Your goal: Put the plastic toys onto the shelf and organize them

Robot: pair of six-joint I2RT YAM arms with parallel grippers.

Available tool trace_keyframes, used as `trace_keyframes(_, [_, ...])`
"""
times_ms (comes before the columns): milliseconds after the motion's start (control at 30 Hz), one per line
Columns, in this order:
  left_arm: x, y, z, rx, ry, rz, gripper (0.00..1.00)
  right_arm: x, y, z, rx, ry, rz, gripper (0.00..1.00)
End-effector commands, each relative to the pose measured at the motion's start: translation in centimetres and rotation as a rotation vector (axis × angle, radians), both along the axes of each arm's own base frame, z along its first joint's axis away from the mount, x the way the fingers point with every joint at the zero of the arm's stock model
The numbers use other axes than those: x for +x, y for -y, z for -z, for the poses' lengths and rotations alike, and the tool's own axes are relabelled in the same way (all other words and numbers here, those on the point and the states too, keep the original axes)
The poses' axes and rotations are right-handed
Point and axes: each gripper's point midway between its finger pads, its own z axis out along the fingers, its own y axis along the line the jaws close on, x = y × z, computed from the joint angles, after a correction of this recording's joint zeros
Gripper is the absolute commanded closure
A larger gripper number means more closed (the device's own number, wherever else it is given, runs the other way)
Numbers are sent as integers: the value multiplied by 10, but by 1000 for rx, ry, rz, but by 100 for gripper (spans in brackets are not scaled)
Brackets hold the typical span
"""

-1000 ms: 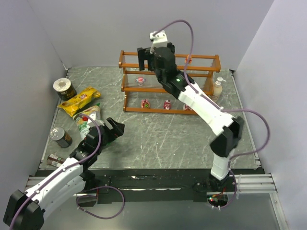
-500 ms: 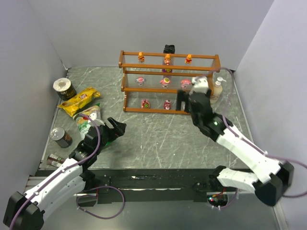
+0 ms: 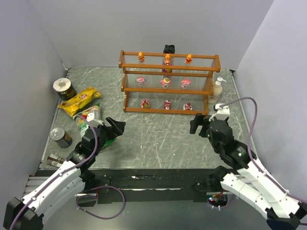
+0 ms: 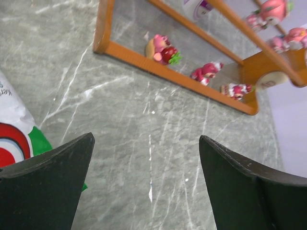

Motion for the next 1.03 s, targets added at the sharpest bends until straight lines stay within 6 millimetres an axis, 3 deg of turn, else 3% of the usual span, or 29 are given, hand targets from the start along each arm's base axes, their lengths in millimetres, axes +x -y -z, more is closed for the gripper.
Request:
trace_keyframes(0, [3, 1, -28, -40, 89, 1, 4, -20, 2, 18, 38, -57, -27, 0])
trace_keyframes(333, [5, 3, -25, -41, 75, -2, 4, -33, 10, 19, 64, -15, -48, 0])
trace_keyframes(1000, [8, -2, -20, -28, 52, -37, 4, -33, 11, 16, 63, -8, -41, 0])
